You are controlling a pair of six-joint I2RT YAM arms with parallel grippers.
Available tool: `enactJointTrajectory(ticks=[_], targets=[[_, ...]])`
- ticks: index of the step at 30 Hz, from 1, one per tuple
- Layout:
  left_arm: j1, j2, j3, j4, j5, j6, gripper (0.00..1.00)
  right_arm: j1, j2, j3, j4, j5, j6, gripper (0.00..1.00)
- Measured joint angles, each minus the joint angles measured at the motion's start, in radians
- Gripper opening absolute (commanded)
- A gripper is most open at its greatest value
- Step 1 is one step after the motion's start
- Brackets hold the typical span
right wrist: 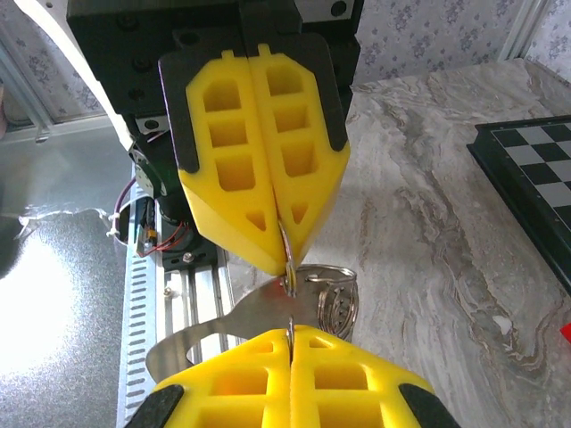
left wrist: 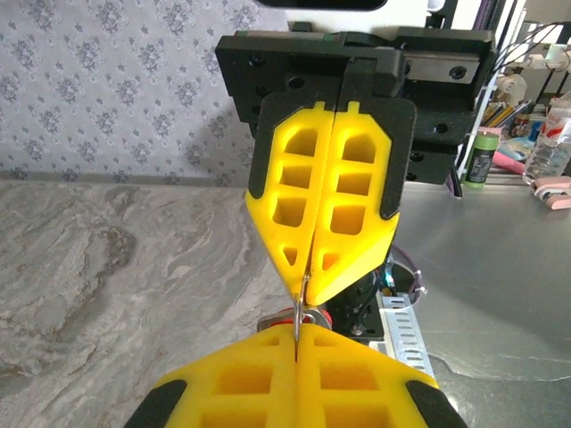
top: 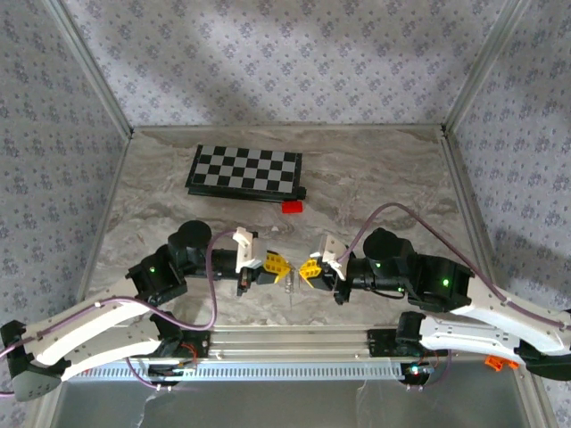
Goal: Put the keys on the keyring
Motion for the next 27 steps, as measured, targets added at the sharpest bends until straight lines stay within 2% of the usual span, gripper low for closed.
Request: enactJointTrajectory(ticks=[27], targets=[[-0.006, 0.019, 0.0, 0.0, -0.032, 0.006, 0.0, 0.0, 0.015, 0.0, 0.042, 0.035, 0.0, 0.0]])
